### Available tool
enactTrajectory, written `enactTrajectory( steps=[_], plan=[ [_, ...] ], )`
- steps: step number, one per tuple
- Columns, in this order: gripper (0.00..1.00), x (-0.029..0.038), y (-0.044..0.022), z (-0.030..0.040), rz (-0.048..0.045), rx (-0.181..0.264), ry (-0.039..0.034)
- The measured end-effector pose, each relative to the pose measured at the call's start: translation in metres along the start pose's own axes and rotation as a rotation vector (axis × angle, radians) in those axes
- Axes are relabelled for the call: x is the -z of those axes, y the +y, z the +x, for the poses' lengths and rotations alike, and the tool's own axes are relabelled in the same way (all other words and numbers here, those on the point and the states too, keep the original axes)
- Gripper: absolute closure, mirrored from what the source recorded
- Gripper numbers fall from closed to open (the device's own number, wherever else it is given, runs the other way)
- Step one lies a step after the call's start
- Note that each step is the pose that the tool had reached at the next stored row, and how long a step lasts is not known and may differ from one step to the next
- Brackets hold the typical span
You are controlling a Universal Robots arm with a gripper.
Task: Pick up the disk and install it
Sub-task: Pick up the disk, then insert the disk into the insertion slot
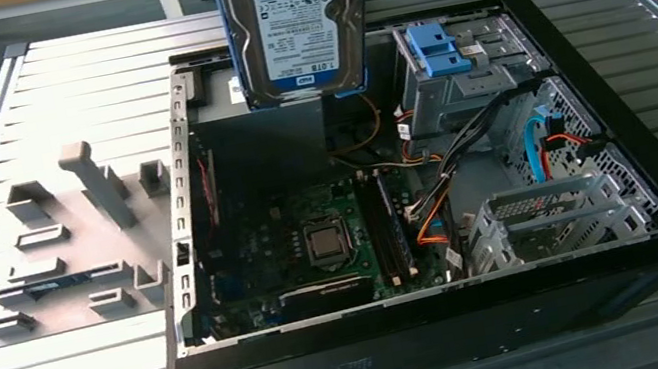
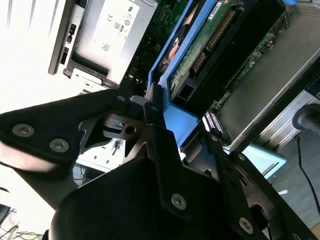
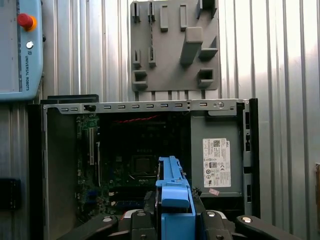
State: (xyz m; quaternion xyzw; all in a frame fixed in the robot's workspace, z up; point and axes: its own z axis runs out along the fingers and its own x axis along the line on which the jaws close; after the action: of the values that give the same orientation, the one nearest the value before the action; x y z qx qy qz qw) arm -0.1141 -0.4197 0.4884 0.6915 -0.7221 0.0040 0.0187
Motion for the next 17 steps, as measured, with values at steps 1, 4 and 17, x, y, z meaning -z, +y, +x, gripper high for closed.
enactTrajectory(
  steps=[1,4,17],
  plan=[
    [0.63,0.0,-0.0001,0.0003,0.0,0.0,0.0],
    [0.63,0.0,-0.0002,0.0005,0.0,0.0,0.0001],
    [0.63,-0.0001,0.0001,0.0014,0.0195,-0.001,-0.0008]
  ],
)
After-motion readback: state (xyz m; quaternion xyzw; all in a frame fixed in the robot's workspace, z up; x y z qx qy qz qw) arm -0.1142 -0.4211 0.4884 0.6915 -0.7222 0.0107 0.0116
